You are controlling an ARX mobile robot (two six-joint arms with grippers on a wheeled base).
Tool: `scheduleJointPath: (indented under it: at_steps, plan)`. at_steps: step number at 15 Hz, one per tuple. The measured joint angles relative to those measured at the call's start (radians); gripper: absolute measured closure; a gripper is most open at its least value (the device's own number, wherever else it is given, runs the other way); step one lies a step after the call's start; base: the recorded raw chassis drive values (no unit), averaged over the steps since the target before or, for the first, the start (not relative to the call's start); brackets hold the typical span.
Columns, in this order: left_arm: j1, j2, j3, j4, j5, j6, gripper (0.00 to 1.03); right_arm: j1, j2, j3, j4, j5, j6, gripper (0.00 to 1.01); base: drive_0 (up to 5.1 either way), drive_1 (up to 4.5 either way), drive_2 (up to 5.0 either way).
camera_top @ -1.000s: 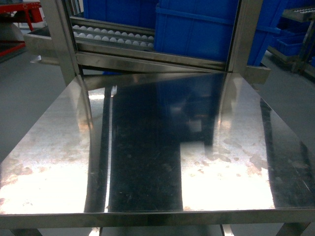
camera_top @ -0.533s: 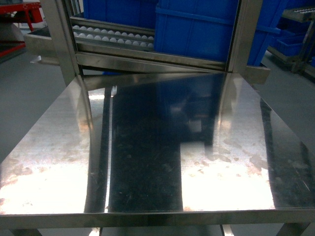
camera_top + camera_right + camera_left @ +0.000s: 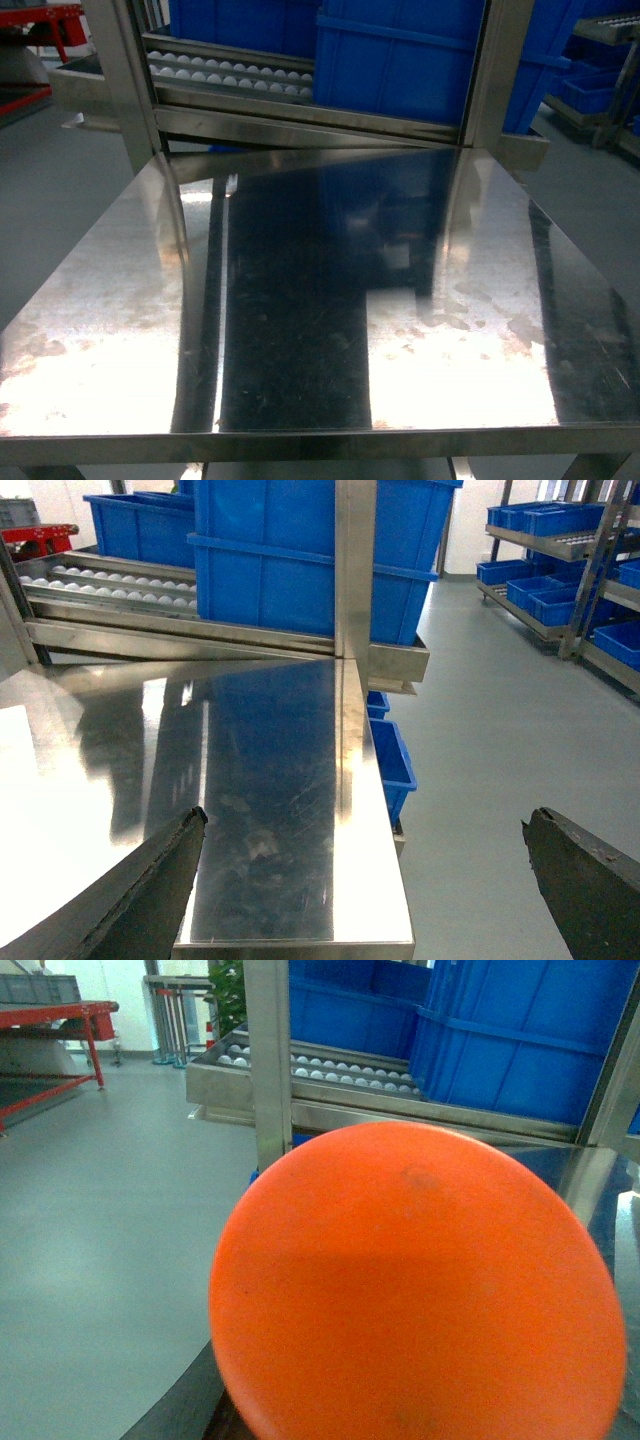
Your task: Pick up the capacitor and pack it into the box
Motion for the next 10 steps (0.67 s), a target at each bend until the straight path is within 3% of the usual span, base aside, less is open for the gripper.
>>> scheduleJointPath:
  at_steps: [10]
  plan:
    - [0.000,0.000,0.000,0.000,0.000,0.000,0.59,0.000,0.000,0.000,0.000,0.000,-0.001,0.03,0.0,0.00,0.0]
